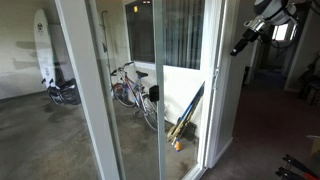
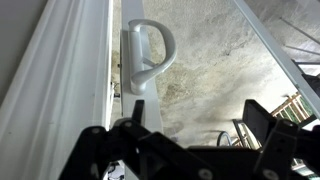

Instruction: Slide open the door

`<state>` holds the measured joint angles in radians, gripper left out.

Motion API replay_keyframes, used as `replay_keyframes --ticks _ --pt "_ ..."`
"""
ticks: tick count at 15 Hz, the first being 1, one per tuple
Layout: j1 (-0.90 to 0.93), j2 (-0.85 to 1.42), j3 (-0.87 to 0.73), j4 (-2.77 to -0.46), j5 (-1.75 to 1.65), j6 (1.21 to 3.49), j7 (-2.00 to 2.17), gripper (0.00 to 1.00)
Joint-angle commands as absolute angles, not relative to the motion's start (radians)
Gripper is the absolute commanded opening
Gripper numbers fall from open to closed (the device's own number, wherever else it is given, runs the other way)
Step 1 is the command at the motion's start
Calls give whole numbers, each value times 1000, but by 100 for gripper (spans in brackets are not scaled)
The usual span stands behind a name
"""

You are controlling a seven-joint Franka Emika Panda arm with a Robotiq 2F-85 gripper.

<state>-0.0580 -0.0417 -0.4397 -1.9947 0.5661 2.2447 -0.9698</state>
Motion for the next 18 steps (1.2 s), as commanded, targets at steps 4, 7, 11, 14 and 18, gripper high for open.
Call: replay_keyframes --ticks 4,7,11,14,18 --pt "-205 189 -313 -1793 567 2227 -982 100" --pt "-259 253 -264 -1745 552 2232 -985 100" --pt "-306 288 -204 -1726 534 2228 -1002 100" --pt "-316 286 -174 -1746 512 2244 -1005 100" --pt "-324 292 -161 -1734 516 2236 -971 100"
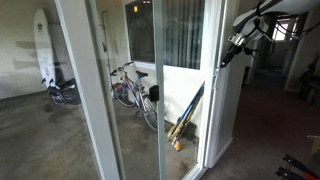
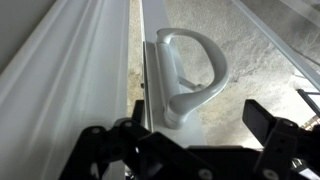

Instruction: Slide open the door

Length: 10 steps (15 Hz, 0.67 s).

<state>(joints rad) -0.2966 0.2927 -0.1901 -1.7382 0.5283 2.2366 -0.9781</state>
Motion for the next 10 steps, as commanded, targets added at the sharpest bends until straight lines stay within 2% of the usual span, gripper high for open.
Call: replay_keyframes --ticks 1,10 --pt "-325 292 -161 -1734 516 2236 -971 100" --pt "-332 331 -119 -1735 501 2242 -1020 100"
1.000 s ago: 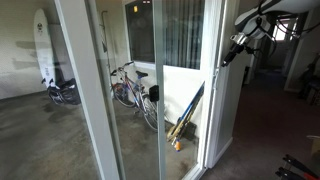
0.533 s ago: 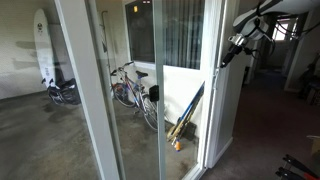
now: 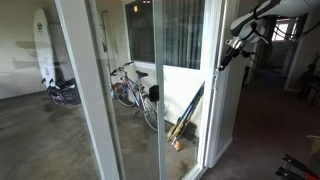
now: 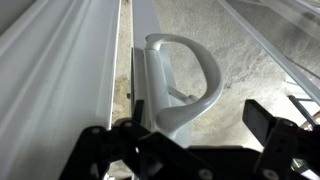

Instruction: Slide open the door

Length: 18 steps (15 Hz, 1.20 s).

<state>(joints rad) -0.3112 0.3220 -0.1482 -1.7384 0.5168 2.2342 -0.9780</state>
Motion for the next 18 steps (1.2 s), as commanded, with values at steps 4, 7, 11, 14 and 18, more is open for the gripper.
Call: replay_keyframes --ticks 4,7,11,14,18 --pt "-332 343 -108 -1726 495 2259 -1044 100" --pt "-326 348 -102 -1729 485 2297 -1059 100" --pt "-317 352 -78 -1741 480 2354 -1062 100" --pt "-299 340 -56 -1784 460 2399 -1056 100" --pt "-268 319 -29 -1858 413 2472 -1023 100"
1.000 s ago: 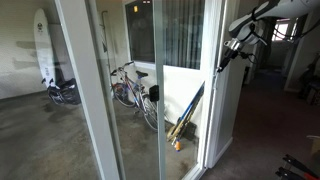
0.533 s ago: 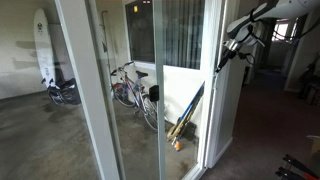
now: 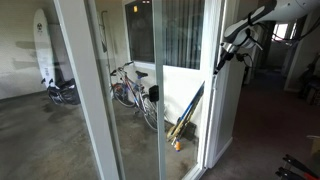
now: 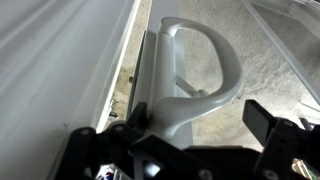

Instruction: Slide open the door

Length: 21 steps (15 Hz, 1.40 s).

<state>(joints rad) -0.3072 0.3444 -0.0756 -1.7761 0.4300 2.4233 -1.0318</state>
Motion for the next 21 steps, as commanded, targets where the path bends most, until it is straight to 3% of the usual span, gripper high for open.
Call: replay_keyframes --ticks 1,21 --pt "-257 310 -24 -1881 393 2491 -1012 100" --pt "-173 258 49 -2027 315 2648 -885 100"
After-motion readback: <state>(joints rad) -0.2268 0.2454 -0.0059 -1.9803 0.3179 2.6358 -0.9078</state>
